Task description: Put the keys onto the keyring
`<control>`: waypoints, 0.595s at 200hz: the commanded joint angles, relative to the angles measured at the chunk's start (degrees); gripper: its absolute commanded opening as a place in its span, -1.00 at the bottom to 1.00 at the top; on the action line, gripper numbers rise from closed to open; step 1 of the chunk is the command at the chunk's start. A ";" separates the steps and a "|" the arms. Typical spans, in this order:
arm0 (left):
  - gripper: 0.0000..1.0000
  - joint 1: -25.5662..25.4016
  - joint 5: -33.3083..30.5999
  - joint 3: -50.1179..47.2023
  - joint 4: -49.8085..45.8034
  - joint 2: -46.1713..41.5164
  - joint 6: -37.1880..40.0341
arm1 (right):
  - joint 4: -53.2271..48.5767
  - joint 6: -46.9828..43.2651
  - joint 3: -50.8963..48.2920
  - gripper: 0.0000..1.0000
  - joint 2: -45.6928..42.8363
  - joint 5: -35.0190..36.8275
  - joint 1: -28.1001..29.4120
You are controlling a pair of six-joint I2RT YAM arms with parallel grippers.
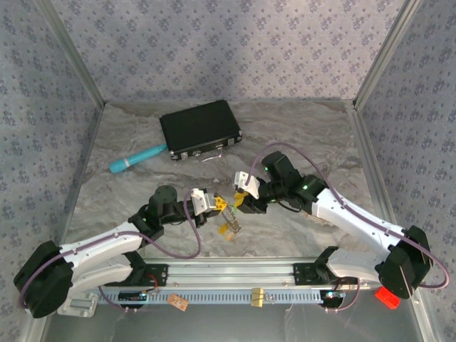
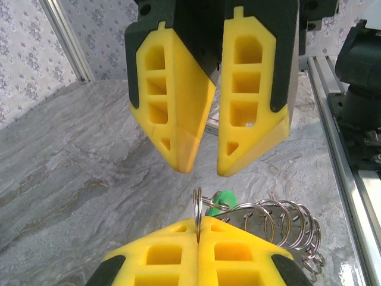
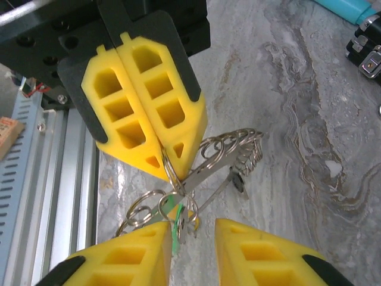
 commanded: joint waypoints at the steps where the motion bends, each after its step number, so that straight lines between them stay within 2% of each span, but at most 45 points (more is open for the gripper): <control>1: -1.00 -0.24 1.99 0.29 4.86 -0.59 -0.66 | 3.16 2.27 -0.20 -0.53 0.40 -2.10 0.54; 83: -1.00 -0.32 3.14 0.62 7.32 0.88 -1.21 | 2.63 1.44 0.39 -0.68 4.53 -2.49 2.15; 119: -1.00 -0.25 3.20 0.64 7.25 0.93 -1.28 | 3.42 1.58 -0.94 -0.68 2.18 -0.86 1.57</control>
